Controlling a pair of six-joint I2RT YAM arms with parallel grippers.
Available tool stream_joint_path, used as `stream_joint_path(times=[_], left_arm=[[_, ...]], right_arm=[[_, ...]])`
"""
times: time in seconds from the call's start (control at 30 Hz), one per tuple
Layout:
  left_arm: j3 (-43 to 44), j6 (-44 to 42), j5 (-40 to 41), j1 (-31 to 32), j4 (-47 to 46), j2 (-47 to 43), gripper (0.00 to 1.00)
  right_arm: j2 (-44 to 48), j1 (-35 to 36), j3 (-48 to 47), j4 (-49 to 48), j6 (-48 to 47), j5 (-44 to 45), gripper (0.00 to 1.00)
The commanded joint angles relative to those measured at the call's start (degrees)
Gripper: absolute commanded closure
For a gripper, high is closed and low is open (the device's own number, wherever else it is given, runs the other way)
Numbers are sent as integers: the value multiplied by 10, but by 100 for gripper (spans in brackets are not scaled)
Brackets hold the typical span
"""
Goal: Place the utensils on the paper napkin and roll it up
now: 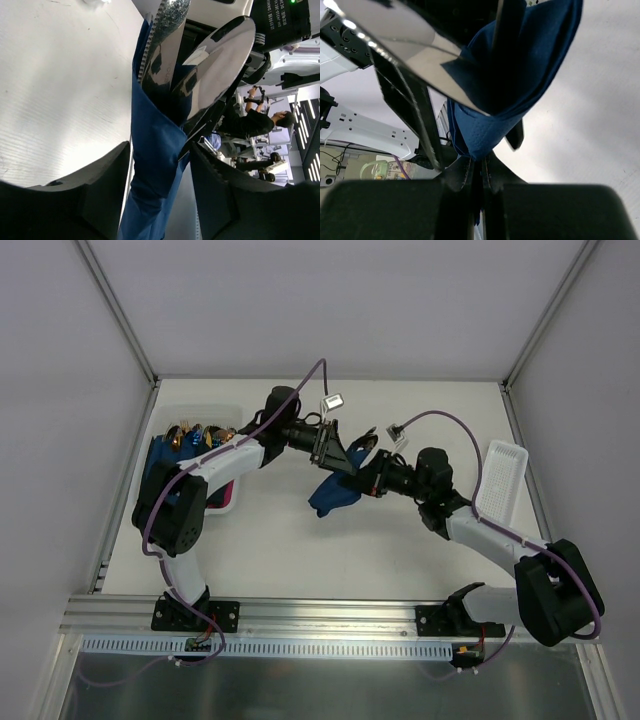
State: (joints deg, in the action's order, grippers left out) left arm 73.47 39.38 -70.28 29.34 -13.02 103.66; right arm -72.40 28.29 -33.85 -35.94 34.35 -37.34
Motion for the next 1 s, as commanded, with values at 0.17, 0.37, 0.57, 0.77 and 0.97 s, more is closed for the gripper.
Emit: stream_joint_path(times=[0.17, 0.37, 0.57, 0.77, 0.97], left_arm=[[25, -27, -10, 5, 24, -21, 81], [11, 68, -28, -4, -74, -13, 82], [10, 137, -43, -4, -148, -6, 70], [11, 150, -44, -2, -155, -1, 83], [-12, 213, -33, -13, -237, -1, 100]], right_arm=[[12, 8, -32, -33, -11, -22, 100], [26, 10, -26, 0, -38, -29, 100], [36, 10, -14, 1, -41, -32, 100], [35, 9, -17, 1, -43, -35, 100], [45, 9, -20, 39, -64, -29, 98]])
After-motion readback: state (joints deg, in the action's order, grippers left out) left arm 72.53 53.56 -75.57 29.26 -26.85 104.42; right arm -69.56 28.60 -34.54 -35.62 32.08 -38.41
